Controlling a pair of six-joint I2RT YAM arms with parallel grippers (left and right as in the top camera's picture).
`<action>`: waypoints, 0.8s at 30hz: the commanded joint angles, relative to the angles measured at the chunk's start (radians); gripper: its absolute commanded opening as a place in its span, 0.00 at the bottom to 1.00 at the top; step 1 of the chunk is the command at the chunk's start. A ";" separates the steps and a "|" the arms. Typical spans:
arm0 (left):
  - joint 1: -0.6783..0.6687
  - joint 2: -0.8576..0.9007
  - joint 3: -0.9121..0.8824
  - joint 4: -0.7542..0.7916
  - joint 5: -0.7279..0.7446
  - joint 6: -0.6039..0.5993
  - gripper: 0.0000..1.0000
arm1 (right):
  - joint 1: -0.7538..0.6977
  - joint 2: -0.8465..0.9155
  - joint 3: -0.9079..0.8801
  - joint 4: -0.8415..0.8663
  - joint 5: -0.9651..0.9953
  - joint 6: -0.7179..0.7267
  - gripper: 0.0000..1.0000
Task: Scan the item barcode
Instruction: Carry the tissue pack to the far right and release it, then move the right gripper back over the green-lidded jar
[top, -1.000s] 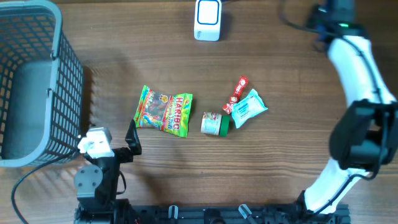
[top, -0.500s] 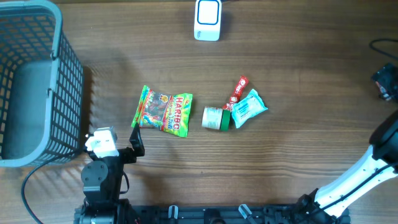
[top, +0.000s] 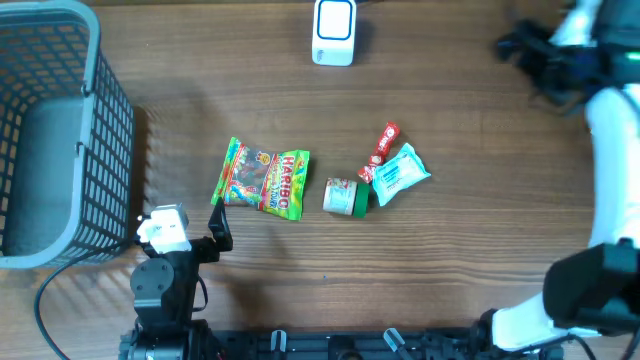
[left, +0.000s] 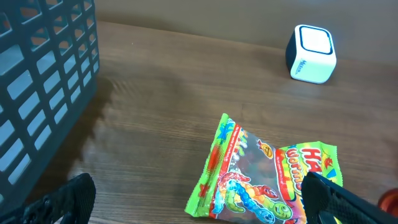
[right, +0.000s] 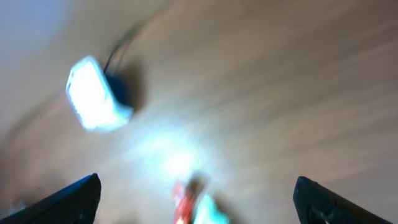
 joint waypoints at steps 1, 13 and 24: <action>-0.004 0.003 -0.012 0.007 0.015 0.023 1.00 | 0.194 0.027 -0.042 -0.137 -0.038 0.035 1.00; -0.004 0.004 -0.012 0.007 0.015 0.023 1.00 | 0.808 0.172 -0.252 -0.155 0.298 0.360 1.00; -0.004 0.004 -0.012 0.007 0.015 0.023 1.00 | 0.827 0.386 -0.251 -0.053 0.270 0.431 0.99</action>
